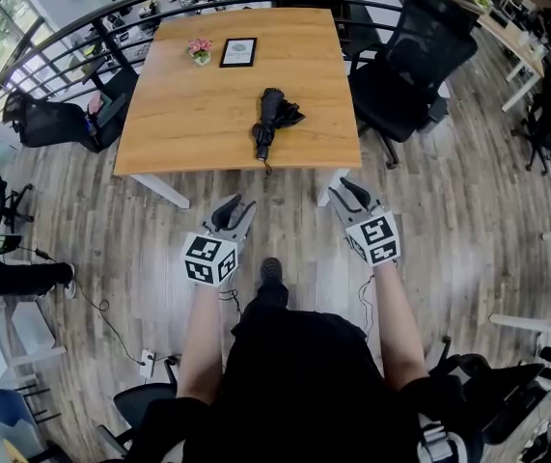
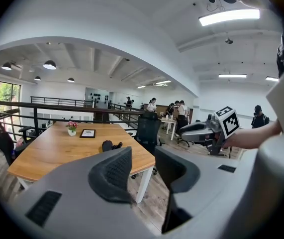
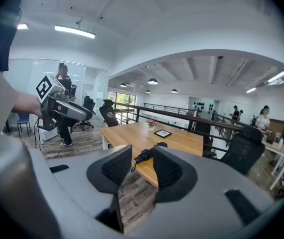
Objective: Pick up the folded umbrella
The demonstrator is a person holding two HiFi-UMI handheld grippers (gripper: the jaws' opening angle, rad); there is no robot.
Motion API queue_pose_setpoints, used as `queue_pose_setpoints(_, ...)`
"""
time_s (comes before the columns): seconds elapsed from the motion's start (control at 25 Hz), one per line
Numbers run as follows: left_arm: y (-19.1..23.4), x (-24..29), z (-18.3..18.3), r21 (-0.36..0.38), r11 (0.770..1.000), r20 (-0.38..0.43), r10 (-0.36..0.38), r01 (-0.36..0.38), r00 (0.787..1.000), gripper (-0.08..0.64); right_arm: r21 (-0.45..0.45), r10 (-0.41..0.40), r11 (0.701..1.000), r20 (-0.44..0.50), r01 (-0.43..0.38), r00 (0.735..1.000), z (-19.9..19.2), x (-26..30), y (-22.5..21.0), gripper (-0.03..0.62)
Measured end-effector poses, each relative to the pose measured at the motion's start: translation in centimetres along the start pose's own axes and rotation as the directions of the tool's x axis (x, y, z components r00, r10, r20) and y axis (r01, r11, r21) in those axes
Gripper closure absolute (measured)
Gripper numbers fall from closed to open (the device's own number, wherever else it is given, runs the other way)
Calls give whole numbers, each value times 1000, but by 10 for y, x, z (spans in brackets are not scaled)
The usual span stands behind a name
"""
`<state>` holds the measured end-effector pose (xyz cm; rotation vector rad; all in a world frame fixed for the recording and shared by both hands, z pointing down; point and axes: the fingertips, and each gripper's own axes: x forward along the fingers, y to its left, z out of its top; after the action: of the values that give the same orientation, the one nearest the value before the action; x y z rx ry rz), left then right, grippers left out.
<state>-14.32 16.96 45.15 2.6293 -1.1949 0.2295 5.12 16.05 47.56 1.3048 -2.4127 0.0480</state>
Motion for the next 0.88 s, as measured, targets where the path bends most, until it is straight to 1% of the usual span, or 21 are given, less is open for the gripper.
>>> queue_pose_setpoints(0.04, 1, 1, 1, 1, 1000, -1, -2, 2, 1000, 394, -2, -1, 1000, 3, 1, 1000, 1, 1, 0, 431)
queue_pose_setpoints(0.12, 3, 3, 4, 1, 1000, 2, -10, 10, 1000, 372, -4, -6, 1000, 13, 6, 1000, 5, 4, -2, 406)
queue_pose_setpoints(0.2, 4, 5, 6, -2, 1000, 10, -23, 23, 1000, 345, -10, -15, 1000, 20, 15, 1000, 8, 6, -3, 347)
queue_pose_setpoints(0.24, 6, 6, 8, -2, 1000, 16, -26, 26, 1000, 322, -14, -21, 1000, 24, 21, 1000, 10, 7, -3, 335)
queue_pose_setpoints(0.36, 14, 10, 9, 7, 1000, 21, -29, 28, 999, 297, -21, -33, 999, 31, 34, 999, 17, 14, -3, 295)
queue_pose_setpoints(0.48, 23, 15, 11, 25, 999, 18, -28, 28, 999, 276, -26, -25, 999, 39, 27, 999, 21, 22, 0, 267)
queue_pose_setpoints(0.56, 28, 19, 12, 38, 999, 14, -33, 33, 999, 275, -25, -15, 1000, 48, 16, 999, 23, 26, 2, 249)
queue_pose_setpoints(0.72, 39, 28, 12, 43, 998, 5, -43, 43, 999, 273, -17, -20, 1000, 41, 21, 999, 25, 35, 2, 241)
queue_pose_setpoints(0.88, 55, 34, 17, 36, 998, 6, -48, 48, 999, 273, 4, -42, 999, 33, 42, 999, 25, 50, -5, 242)
